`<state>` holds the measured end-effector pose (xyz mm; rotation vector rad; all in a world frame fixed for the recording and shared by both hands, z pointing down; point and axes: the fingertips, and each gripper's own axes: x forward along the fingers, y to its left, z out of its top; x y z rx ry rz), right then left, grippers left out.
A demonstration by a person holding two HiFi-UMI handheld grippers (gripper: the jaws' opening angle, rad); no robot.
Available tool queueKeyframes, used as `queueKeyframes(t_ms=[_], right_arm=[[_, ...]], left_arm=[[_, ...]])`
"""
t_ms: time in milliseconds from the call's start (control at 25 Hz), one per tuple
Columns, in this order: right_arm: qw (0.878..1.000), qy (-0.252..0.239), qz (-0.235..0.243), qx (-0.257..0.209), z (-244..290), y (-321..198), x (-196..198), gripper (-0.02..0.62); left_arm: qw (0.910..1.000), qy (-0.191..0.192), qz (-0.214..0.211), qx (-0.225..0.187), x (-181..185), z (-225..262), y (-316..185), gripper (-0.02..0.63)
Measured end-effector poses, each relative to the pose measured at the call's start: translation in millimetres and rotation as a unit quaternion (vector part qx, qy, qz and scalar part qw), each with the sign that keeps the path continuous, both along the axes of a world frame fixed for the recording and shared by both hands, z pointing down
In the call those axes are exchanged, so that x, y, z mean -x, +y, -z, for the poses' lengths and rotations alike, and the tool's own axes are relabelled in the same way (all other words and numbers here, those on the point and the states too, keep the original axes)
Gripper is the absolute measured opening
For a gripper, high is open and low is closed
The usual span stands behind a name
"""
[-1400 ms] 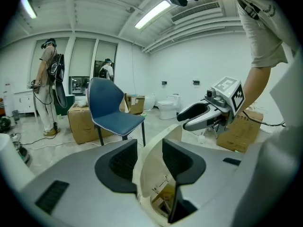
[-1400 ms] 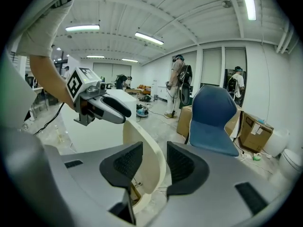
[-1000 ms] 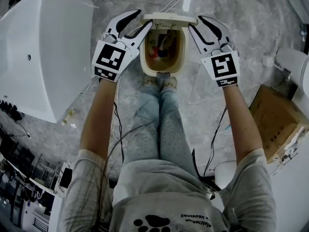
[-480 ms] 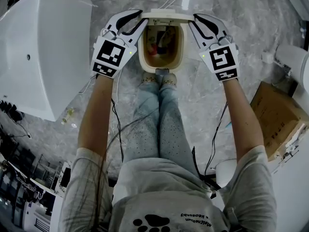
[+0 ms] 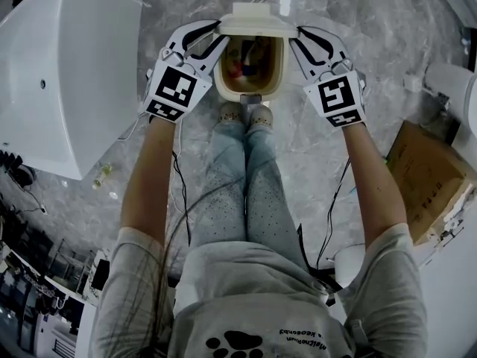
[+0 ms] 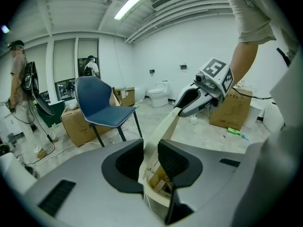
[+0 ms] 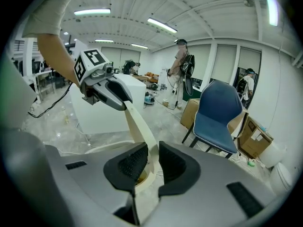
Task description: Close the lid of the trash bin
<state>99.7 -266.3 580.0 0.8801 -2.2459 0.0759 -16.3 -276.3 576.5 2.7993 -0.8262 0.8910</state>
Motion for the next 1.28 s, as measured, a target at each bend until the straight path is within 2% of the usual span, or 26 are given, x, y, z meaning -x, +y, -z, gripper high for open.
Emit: queueKeyframes(t_ms=[480, 1040, 1280], right_arm=[[0.999, 0.032, 0.016, -0.008, -3, 41, 2, 0.092], [0.998, 0.053, 0.037, -0.017, -20, 67, 3, 0.100], [0.996, 0.070, 0.060, -0.019, -32, 83, 5, 0.106]], left_arm=[[0.9999, -0.012, -0.006, 0.004, 2, -7, 47, 0.106], [0.9993, -0.035, -0.014, -0.006, 3, -24, 73, 0.123], [0.9981, -0.054, -0.030, -0.004, 4, -36, 88, 0.130]])
